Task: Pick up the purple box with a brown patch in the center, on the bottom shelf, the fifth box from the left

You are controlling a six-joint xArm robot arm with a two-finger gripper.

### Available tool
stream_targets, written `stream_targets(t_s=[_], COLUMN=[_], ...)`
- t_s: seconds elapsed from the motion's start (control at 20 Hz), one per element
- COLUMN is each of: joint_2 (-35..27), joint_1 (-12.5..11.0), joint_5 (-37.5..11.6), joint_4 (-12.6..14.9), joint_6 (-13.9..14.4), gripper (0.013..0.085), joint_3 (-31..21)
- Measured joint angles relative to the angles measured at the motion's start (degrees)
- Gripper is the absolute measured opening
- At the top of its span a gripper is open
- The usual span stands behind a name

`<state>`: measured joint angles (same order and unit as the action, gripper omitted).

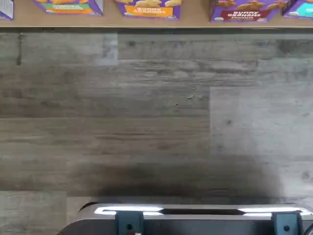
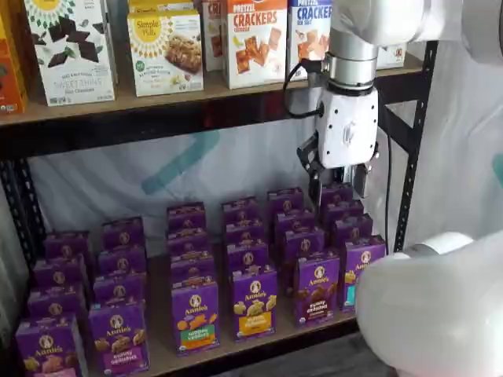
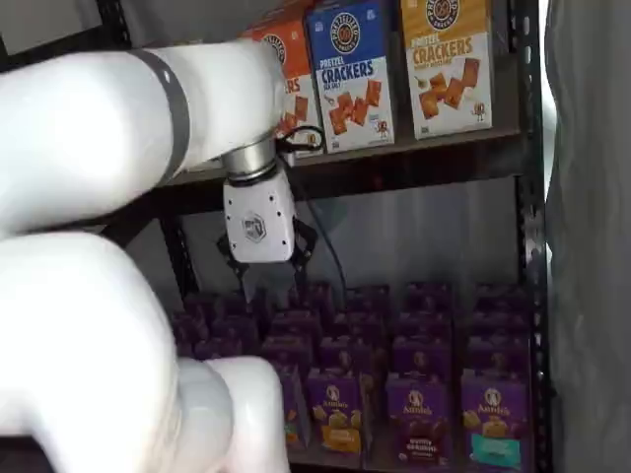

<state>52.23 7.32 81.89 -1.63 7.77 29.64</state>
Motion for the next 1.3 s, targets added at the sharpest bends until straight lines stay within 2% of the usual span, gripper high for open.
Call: stream_targets(t_s=[0.05,0.15,0.25,0.75,1.05,1.3], joint_2=[0.1,0.6,0.6,-1.0,-3.3,-5.9], joint_1=[-0.3,-2.0,-2.3,-1.6,-1.3,-2.0], joint_5=[-0.1,-0.8,-1.1,-4.4,-8.8,-13.2], joint_4=[-0.6,-3.5,-4.2,-2.1,0.0,-0.1], joint_6=[-0.4,-2.4,-2.9,-2.1,-1.5,-2.3], gripper=[0.085,0.085,0.085,0.085,0.085,0.085], joint_3=[-0.1,-0.6,-0.7,-2.4,-4.6,-6.7])
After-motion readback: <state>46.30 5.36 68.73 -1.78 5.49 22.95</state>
